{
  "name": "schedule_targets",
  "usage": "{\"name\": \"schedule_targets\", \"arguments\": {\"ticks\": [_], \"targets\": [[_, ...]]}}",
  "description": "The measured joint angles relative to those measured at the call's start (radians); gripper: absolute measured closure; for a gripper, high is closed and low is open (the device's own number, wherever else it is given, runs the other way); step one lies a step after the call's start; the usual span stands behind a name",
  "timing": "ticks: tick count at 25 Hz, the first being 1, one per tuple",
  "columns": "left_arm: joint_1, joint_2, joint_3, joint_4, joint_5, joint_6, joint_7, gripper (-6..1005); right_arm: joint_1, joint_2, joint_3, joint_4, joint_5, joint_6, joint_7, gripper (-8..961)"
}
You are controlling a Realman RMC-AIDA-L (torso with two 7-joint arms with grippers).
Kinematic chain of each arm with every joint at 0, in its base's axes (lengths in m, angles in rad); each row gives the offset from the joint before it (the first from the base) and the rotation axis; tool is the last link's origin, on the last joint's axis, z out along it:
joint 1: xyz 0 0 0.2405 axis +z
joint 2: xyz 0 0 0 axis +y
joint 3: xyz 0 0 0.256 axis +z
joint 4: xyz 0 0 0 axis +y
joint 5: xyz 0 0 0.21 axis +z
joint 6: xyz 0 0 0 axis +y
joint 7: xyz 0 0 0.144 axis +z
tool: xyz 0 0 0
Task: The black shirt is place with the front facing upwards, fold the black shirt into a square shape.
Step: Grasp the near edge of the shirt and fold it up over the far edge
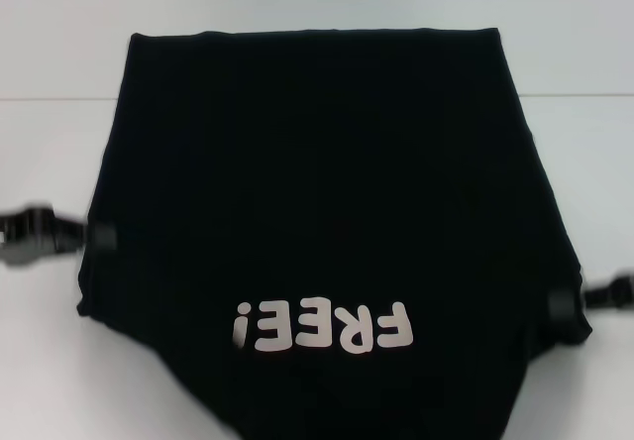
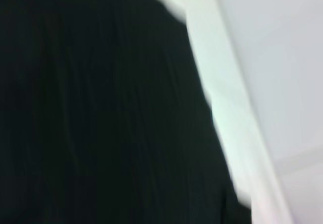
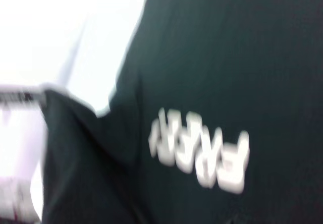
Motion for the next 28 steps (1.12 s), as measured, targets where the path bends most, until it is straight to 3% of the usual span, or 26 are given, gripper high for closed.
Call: {"name": "schedule_targets", "arguments": {"ticks": [4,7,12,19,22,28], "targets": [[0.015,0.002,-0.069,-0.047,-0.121,-0.131,-0.008,883,-0.039,-0.016,0.072,0.054,0.18,0.075,0.005,900],[0.043,-0.006,-0.107,-0.109,-0.266,-0.236,0.012,882,-0.068,-0.01,0.084,0.09,0.293,0.168,-0.003,899],[0.085,-0.036,-0.109,-0.19,-0.448,-0.392,0.078,879,-0.093,0.029,0.083,0.161,0.444,0.362,-0.07,899],[0.078,-0.07,-0.107,-0.257,-0.502,-0.534,0.196,875,-0.048,0.122,0.078,0.187,0.514,0.608,-0.218,900],[0.065,-0.087,-0.106,-0.264,-0.53,-0.589,0.249,873,-0.022,0.137,0.076,0.187,0.521,0.683,-0.255,900],[0.028,-0.11,-0.102,-0.268,-0.564,-0.669,0.336,870,0.023,0.14,0.076,0.184,0.53,0.758,-0.291,899]]}}
